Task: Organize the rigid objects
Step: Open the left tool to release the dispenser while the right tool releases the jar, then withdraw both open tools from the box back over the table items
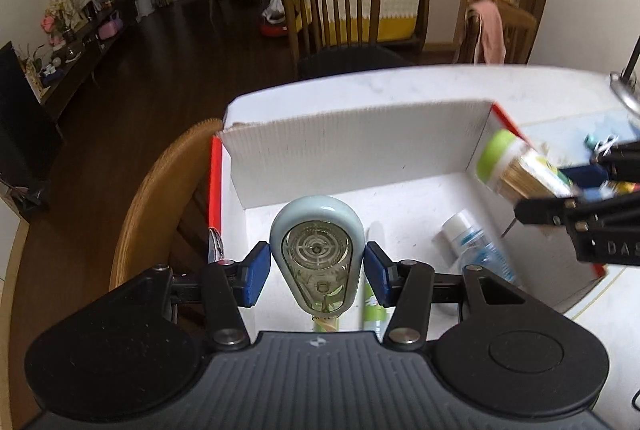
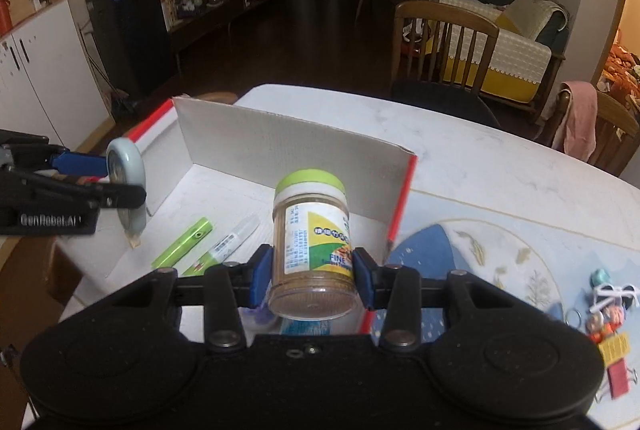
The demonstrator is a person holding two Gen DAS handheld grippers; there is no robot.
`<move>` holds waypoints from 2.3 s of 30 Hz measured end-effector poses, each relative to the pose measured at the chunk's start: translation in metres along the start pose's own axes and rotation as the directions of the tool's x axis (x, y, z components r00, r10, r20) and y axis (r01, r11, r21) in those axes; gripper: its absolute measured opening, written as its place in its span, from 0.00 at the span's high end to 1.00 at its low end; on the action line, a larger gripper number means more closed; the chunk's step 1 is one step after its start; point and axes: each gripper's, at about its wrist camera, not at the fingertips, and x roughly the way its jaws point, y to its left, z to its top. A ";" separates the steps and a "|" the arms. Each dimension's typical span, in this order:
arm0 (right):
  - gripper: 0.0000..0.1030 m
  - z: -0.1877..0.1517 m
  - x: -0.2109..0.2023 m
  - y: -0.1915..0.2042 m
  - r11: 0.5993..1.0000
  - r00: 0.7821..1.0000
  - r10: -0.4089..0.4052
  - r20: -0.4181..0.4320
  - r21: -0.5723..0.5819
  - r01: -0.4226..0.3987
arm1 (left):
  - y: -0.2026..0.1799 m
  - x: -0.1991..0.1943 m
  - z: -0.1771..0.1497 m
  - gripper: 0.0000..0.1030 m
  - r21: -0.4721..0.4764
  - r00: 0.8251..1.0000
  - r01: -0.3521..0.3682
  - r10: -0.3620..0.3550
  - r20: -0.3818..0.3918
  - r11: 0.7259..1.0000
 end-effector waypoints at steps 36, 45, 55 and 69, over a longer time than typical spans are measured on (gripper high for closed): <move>0.56 0.012 0.065 0.015 0.999 0.993 -0.020 -0.114 -0.031 0.016 | -0.005 0.067 0.008 0.50 0.097 0.983 -0.014 0.032 -0.181 0.995; 0.51 0.011 0.028 0.017 0.999 0.998 0.018 -0.062 -0.025 -0.020 | -0.006 0.027 0.004 0.39 0.043 0.995 0.015 -0.010 -0.097 0.999; 0.42 0.004 -0.015 0.020 0.998 0.999 0.049 -0.009 -0.025 -0.050 | -0.012 -0.013 -0.005 0.30 0.011 0.999 0.035 -0.035 -0.023 0.999; 0.25 -0.017 -0.061 0.018 0.995 0.994 0.098 0.045 -0.002 -0.098 | -0.024 -0.058 -0.021 0.28 -0.020 0.997 0.061 -0.060 0.042 0.998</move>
